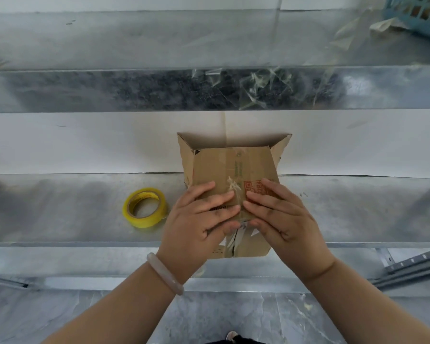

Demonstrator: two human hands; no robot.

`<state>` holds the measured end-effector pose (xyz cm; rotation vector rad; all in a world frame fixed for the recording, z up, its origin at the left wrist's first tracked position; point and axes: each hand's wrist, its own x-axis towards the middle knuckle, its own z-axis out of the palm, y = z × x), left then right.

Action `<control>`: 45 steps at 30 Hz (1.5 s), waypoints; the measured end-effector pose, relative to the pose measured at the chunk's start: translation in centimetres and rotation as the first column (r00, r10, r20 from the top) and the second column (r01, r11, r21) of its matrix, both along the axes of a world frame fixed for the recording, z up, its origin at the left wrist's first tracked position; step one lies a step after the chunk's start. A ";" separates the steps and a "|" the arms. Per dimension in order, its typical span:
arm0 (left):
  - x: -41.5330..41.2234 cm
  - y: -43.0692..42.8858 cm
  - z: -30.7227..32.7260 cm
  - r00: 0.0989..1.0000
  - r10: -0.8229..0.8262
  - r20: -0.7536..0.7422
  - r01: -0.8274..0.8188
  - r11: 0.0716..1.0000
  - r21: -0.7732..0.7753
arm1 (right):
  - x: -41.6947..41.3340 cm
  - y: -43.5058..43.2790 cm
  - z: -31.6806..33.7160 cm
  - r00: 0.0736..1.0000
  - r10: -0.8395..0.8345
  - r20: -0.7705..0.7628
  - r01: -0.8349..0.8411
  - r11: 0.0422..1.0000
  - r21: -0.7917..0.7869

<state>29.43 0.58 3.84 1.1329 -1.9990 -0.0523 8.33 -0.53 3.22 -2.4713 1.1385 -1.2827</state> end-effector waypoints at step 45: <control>2.3 0.4 -1.0 0.954 -0.021 -0.298 0.130 0.927 0.351 | 0.9 1.2 -1.6 0.883 -0.029 0.468 -0.231 0.842 0.488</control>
